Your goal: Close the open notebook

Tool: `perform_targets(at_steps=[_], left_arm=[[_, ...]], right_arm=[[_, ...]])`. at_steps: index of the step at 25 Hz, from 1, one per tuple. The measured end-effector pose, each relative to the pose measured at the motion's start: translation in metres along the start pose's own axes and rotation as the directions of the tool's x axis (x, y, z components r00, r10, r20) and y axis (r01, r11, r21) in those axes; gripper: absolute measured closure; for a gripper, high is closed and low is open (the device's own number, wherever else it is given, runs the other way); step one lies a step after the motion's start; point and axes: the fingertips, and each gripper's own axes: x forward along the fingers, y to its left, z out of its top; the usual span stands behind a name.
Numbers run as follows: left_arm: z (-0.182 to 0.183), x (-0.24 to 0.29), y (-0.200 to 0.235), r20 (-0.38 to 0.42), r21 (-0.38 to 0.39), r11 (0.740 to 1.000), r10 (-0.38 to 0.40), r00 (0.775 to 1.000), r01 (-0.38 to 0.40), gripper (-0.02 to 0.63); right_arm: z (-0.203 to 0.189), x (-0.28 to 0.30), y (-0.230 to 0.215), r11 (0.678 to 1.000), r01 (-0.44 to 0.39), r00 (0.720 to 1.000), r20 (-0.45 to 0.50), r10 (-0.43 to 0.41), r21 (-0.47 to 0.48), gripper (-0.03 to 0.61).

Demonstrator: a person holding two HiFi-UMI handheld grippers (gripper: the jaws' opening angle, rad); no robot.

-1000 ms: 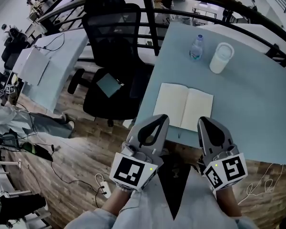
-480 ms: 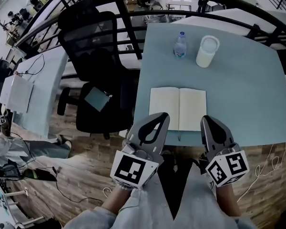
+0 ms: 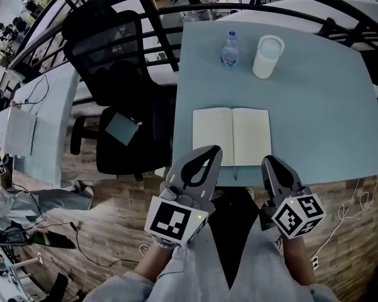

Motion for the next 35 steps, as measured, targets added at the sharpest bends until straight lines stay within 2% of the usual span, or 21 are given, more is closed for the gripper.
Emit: perform_targets(at_steps=[3, 7, 10, 19, 22, 26, 35], left_arm=[[-0.004, 0.003, -0.002, -0.022, -0.017, 1.0, 0.003, 1.0, -0.003, 0.609], [-0.008, 0.01, 0.0, -0.024, -0.004, 1.0, 0.013, 1.0, -0.014, 0.609], [-0.011, 0.013, -0.002, -0.049, -0.024, 0.999, 0.024, 0.998, -0.025, 0.609], [-0.022, 0.019, 0.002, -0.068, -0.006, 0.999, 0.051, 0.996, -0.052, 0.609], [-0.026, 0.018, 0.003, -0.09, -0.017, 0.998, 0.063, 0.994, -0.065, 0.609], [-0.025, 0.015, 0.011, -0.085, -0.011, 0.996, 0.086, 0.993, -0.087, 0.609], [-0.031, 0.009, 0.02, -0.107, -0.01, 0.994, 0.111, 0.988, -0.113, 0.609]], right_arm=[[-0.011, 0.0, -0.012, 0.998, 0.018, 1.0, -0.011, -0.017, 0.065, 0.571], [-0.028, 0.004, -0.024, 0.991, 0.016, 0.998, -0.058, -0.008, 0.134, 0.512], [-0.043, 0.008, -0.031, 0.983, 0.011, 0.995, -0.101, 0.008, 0.186, 0.482], [-0.093, 0.019, -0.051, 0.93, 0.043, 0.976, -0.213, 0.038, 0.364, 0.449], [-0.11, 0.024, -0.055, 0.897, 0.058, 0.97, -0.238, 0.054, 0.438, 0.44], [-0.135, 0.028, -0.059, 0.831, 0.102, 0.961, -0.269, 0.059, 0.547, 0.432], [-0.161, 0.04, -0.072, 0.721, 0.175, 0.957, -0.288, 0.036, 0.67, 0.422]])
